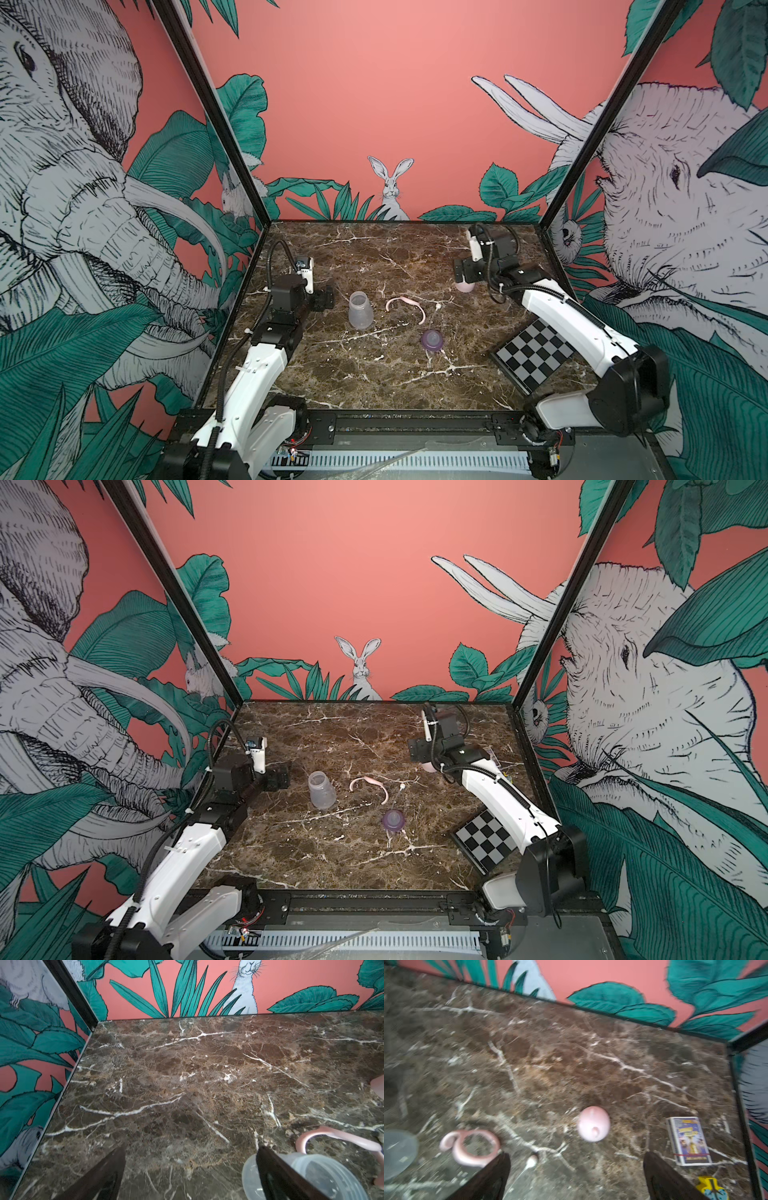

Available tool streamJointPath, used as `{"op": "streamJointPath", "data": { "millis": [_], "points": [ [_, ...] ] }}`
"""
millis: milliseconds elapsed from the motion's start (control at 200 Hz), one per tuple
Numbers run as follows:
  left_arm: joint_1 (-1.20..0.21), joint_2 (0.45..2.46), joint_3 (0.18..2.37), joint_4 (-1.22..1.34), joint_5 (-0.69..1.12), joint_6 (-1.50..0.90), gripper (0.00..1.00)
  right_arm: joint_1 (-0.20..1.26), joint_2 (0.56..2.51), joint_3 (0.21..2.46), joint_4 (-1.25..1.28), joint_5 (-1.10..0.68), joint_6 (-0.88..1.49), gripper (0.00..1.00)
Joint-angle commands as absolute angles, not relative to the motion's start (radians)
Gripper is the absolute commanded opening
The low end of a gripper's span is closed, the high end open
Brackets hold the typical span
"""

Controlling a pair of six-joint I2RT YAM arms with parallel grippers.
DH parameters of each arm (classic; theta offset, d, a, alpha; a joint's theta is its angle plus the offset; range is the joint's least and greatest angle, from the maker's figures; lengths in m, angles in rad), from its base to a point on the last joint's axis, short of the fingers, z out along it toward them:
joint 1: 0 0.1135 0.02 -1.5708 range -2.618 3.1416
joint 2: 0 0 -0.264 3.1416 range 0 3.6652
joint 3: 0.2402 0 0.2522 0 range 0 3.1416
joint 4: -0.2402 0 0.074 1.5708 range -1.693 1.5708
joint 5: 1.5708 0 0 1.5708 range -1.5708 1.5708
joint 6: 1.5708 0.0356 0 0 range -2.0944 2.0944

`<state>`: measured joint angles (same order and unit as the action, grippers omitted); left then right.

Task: Assemble the baby bottles
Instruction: Pick up the baby bottle from the center of the board.

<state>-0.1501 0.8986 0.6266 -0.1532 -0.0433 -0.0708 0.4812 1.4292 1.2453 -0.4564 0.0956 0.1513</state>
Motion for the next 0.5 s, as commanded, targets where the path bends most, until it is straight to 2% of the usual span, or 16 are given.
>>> {"op": "streamJointPath", "data": {
  "millis": [0,205,495],
  "points": [
    [-0.153,0.865,0.69,-0.362,-0.1,-0.153,1.0,0.566,1.475,1.354,-0.673,0.012,0.175,0.99],
    [-0.131,0.935,0.817,-0.55,-0.105,-0.179,1.0,0.758,1.621,1.545,-0.707,-0.037,0.142,0.99],
    [-0.014,1.016,0.861,-0.584,-0.019,-0.192,1.0,0.921,1.873,1.795,-0.696,-0.027,0.084,0.99]
  ]
}}
